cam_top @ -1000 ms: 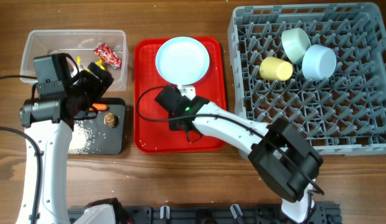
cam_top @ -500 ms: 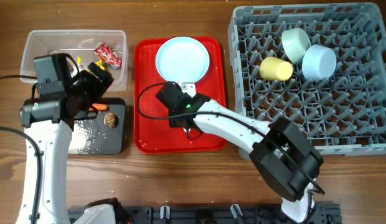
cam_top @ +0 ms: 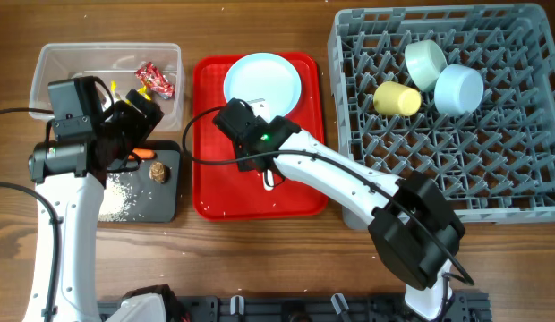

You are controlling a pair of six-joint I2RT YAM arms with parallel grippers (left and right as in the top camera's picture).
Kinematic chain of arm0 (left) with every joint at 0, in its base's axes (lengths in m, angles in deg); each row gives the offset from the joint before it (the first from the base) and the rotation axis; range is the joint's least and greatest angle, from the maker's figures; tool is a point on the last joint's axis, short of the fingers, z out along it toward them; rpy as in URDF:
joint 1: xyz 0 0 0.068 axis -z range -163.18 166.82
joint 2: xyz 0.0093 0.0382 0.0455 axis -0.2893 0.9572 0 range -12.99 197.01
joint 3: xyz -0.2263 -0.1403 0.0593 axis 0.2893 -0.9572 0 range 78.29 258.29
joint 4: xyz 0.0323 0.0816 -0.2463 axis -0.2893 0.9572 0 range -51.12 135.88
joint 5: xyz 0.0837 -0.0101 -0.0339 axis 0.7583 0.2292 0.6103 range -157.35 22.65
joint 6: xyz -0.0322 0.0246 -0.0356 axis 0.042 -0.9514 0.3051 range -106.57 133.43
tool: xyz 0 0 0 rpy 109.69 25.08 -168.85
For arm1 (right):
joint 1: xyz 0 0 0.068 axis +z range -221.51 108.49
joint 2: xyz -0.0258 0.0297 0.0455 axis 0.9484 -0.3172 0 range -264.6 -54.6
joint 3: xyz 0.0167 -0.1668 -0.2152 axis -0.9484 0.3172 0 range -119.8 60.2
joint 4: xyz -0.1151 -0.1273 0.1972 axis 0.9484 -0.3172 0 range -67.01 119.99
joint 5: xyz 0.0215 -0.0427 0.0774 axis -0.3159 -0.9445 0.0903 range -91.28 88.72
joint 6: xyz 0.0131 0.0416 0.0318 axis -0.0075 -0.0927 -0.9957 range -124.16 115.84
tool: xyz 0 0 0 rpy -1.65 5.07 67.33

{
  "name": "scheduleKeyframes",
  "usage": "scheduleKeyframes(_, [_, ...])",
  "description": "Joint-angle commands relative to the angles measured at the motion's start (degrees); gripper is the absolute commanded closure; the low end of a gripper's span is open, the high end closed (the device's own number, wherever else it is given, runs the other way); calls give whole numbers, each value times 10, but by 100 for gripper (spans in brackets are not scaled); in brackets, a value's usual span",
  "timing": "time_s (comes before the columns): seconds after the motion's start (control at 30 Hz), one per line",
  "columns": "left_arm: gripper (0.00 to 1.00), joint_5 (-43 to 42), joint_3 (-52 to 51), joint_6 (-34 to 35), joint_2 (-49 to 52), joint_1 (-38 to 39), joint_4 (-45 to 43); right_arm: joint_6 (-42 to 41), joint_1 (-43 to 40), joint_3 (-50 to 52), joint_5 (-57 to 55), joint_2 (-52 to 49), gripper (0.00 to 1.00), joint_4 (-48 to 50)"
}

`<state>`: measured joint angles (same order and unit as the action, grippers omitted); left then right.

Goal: Sort waste into correct bins and load items into the dishwasher rack
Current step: 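Align the right gripper along the spoon handle and lower it, then close the right gripper on the spoon handle and lift it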

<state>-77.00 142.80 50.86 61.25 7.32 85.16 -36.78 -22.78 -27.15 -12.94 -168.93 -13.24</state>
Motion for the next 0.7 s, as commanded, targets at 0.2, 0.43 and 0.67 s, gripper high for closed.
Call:
scheduleKeyframes(0.2, [0, 2, 7, 5, -5, -4, -1, 28, -39, 8, 63, -24, 74, 0])
scheduleKeyframes(0.43, [0, 1, 7, 5, -5, -4, -1, 34, -67, 8, 118, -50, 69, -5])
scheduleKeyframes(0.67, [0, 2, 7, 5, -5, -4, -1, 42, -67, 8, 118, -72, 68, -5])
